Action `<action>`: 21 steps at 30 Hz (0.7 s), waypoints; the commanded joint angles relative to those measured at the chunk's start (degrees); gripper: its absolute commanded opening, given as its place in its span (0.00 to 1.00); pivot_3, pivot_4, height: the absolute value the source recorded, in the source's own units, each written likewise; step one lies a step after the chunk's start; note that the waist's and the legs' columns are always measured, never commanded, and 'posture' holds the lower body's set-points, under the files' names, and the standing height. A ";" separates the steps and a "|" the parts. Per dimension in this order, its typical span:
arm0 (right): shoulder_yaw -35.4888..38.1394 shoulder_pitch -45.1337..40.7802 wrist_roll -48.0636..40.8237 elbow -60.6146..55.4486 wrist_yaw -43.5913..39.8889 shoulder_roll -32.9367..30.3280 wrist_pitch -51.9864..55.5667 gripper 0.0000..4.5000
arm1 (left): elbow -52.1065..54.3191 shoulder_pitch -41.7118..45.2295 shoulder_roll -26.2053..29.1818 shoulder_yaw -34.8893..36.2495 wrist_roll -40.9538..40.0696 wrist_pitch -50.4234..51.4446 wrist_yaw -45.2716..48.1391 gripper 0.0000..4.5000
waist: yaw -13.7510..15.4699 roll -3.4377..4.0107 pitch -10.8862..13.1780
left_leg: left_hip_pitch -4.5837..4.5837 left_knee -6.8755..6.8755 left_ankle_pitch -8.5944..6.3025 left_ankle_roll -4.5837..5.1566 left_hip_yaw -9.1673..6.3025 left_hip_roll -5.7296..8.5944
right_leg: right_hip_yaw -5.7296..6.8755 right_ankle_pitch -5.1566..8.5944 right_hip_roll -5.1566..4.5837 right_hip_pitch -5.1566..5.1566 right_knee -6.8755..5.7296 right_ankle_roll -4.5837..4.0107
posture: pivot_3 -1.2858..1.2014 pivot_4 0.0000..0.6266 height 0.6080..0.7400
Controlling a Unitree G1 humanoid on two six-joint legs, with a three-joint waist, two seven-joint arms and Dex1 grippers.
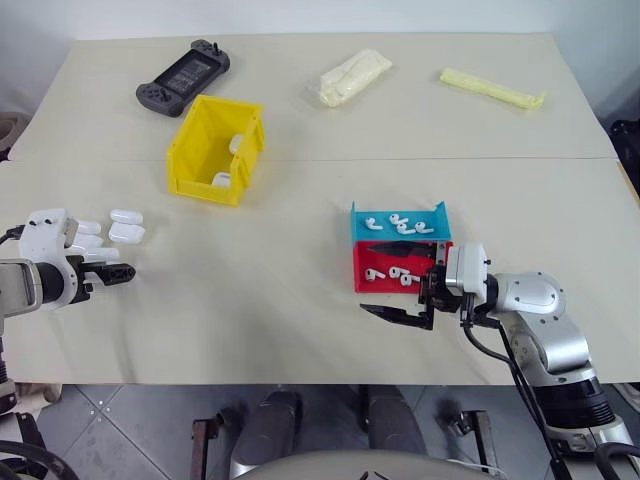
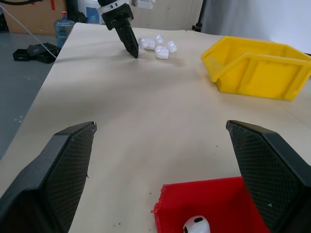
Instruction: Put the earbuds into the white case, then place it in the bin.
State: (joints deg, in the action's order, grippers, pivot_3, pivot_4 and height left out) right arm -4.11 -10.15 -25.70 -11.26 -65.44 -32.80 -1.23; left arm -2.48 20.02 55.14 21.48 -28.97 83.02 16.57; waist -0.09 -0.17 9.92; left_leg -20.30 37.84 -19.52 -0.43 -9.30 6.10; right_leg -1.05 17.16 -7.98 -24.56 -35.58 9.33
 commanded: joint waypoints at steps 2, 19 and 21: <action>0.57 0.44 -0.33 -2.67 0.99 0.30 -0.33 1.00 | 0.04 0.53 -0.36 0.24 1.55 -1.02 0.81 0.96 | 0.04 0.00 0.00 | 0.01 0.00 0.00 0.00 0.01 0.00 | -0.01 0.00 0.00 0.00 -0.01 0.00 | 0.52 0.24 1.00; 0.34 -0.43 0.72 0.03 1.10 0.71 -1.20 1.00 | 12.09 -16.66 -5.02 12.84 -0.03 -17.22 11.30 0.63 | -0.44 0.00 0.00 | 0.05 -0.02 -0.04 0.02 0.26 -0.08 | -0.26 0.00 0.06 -0.07 -0.07 0.01 | 0.52 0.24 1.00; 0.61 -0.84 0.78 0.55 0.86 0.59 -1.16 1.00 | 18.44 -21.08 -9.46 17.15 -3.01 -25.08 16.04 0.63 | -0.10 -0.01 0.00 | 0.04 -0.03 -0.07 0.04 0.32 -0.13 | -0.32 -0.02 0.09 -0.07 -0.01 0.02 | 0.52 0.24 1.00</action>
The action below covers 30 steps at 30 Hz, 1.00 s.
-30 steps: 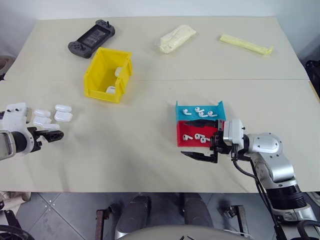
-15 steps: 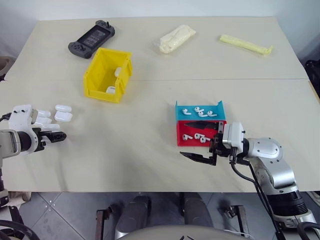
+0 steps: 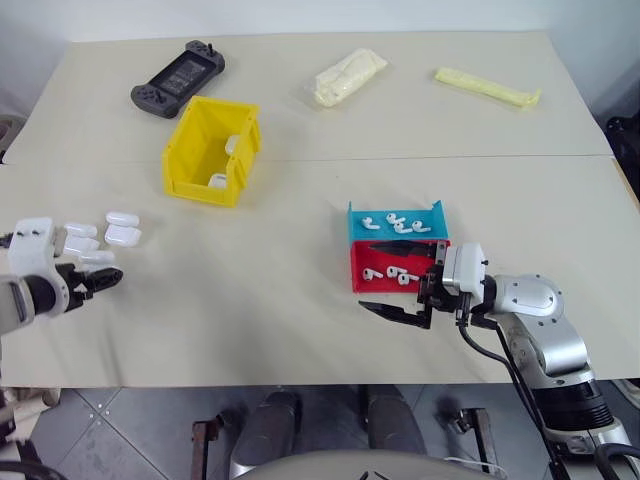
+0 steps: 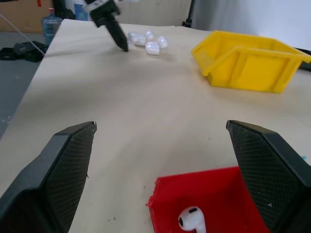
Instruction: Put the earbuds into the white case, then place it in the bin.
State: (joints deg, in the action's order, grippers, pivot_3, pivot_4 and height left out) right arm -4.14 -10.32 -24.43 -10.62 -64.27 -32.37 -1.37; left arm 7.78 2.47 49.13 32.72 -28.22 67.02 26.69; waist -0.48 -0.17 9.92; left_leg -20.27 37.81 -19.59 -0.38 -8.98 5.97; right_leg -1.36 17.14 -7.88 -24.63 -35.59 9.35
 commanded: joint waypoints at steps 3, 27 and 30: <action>1.12 -1.22 -0.51 0.58 -0.74 -0.21 -0.85 1.00 | 16.28 -7.05 -10.13 8.64 -8.30 -20.02 12.37 0.63 | 1.09 -0.12 0.04 | -0.03 0.13 -0.02 -0.01 -0.02 -0.06 | 0.08 -0.04 0.03 0.11 0.16 -0.03 | 0.52 0.24 1.00; 31.94 26.44 -1.65 -6.02 1.65 -12.15 -1.33 1.00 | -4.60 17.81 -40.20 -40.49 -1.29 -70.49 41.48 0.63 | 2.27 -0.14 0.08 | -0.02 0.28 -0.11 0.16 0.49 0.00 | -0.21 -0.41 0.39 0.23 0.59 0.05 | 0.52 0.24 1.00; 31.92 26.62 -1.73 -6.93 1.60 -14.01 0.60 1.00 | -7.48 18.83 -41.28 -40.37 -2.10 -70.69 42.47 0.63 | 1.52 -0.15 0.09 | 0.10 0.26 -0.14 0.25 0.82 -0.02 | -0.51 -0.46 0.44 0.22 0.57 0.12 | 0.52 0.24 1.00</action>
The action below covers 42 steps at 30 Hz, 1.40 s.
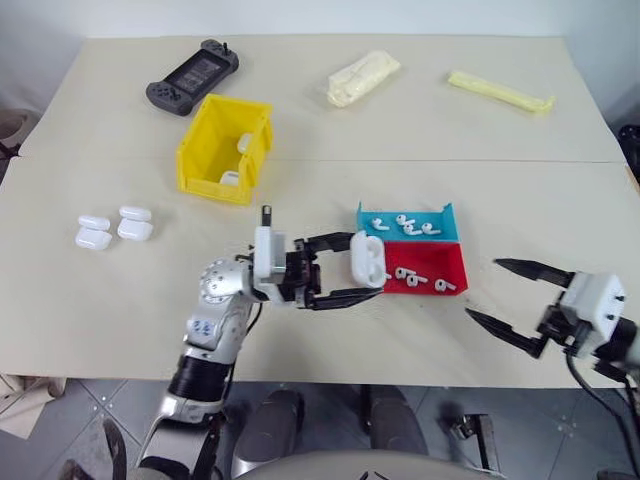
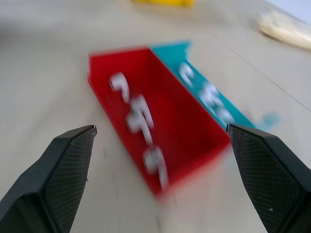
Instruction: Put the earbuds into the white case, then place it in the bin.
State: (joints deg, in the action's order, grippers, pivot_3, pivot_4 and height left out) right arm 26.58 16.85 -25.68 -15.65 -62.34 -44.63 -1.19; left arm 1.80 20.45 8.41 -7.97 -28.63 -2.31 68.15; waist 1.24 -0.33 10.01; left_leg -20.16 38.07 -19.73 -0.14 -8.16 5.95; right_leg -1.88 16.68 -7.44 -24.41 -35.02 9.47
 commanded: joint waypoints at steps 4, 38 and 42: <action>-2.76 -6.75 -2.88 -5.99 1.94 -5.14 8.71 1.00 | -2.73 0.04 -0.87 0.47 -1.38 -2.43 1.37 0.63 | -0.25 0.01 0.00 | 0.04 0.00 0.00 0.00 0.11 -0.22 | -0.09 -0.05 0.10 -0.03 -0.01 -0.05 | 0.52 0.24 1.00; -47.94 -45.89 23.12 -9.81 -4.09 -23.77 44.64 0.58 | 6.48 -9.42 3.61 -1.72 0.46 -0.78 -7.13 0.63 | 1.63 0.00 0.01 | -0.26 0.06 -0.11 0.08 0.21 -0.46 | -0.06 -0.23 0.15 -0.23 0.47 -0.02 | 0.52 0.24 1.00; -48.03 -45.69 23.94 -10.41 -5.12 -23.72 44.78 0.58 | 6.49 -9.42 3.29 -1.82 0.49 -0.83 -7.59 0.63 | 1.65 0.00 0.01 | -0.26 0.06 -0.11 0.09 0.22 -0.44 | -0.06 -0.23 0.14 -0.22 0.47 -0.02 | 0.52 0.24 1.00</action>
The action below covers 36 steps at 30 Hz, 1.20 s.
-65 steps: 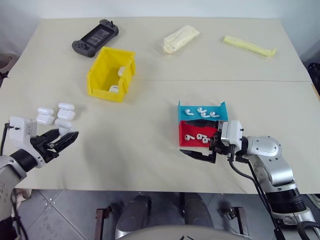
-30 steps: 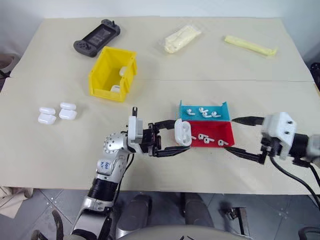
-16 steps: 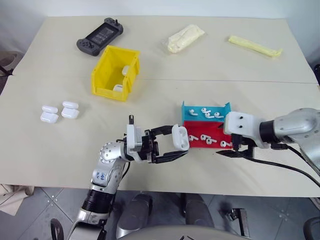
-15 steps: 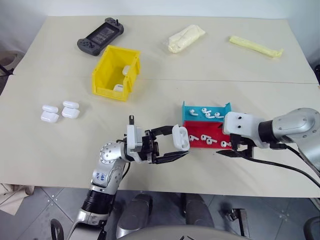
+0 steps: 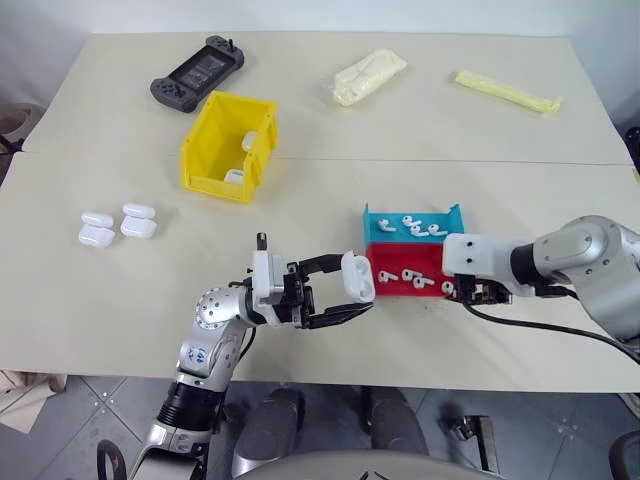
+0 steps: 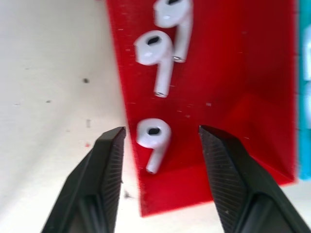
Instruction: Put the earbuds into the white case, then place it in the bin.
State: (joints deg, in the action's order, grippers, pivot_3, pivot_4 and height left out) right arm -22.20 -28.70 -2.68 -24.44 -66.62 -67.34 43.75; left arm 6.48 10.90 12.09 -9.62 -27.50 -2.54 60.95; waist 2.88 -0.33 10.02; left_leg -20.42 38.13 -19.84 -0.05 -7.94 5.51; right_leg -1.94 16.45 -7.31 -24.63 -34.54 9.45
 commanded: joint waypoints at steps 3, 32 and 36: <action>0.55 -0.15 1.68 -1.80 -1.50 -0.87 -0.22 0.58 | 1.74 0.10 -0.63 -0.41 -0.61 -0.66 -0.52 0.63 | 0.01 0.00 0.00 | 0.00 0.00 0.00 0.00 0.00 -0.01 | 0.00 0.00 0.01 0.00 0.00 0.00 | 0.52 0.24 1.00; -0.40 0.96 5.94 -0.86 -3.24 1.71 -2.99 0.12 | 1.54 1.58 0.56 0.05 -0.77 -0.65 0.07 0.63 | -0.05 0.00 0.00 | 0.01 0.02 0.00 0.00 0.01 -0.02 | 0.00 -0.01 0.01 0.00 -0.02 -0.01 | 0.52 0.24 1.00; 2.76 1.53 4.69 -2.02 -2.67 1.28 -1.98 0.12 | 0.48 2.67 0.72 0.70 -1.31 -1.43 1.16 0.63 | -0.04 0.00 0.00 | 0.01 0.02 0.00 0.00 0.01 -0.02 | 0.00 -0.01 0.02 0.00 -0.02 -0.01 | 0.52 0.24 1.00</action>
State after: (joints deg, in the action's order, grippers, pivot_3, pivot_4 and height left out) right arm -21.93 -27.60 2.67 -24.73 -69.46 -65.71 41.50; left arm 6.16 12.88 12.83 -9.71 -27.66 -2.66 61.67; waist 2.84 -0.33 10.02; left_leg -20.41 38.16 -19.83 -0.05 -7.93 5.49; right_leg -1.94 16.44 -7.29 -24.63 -34.57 9.44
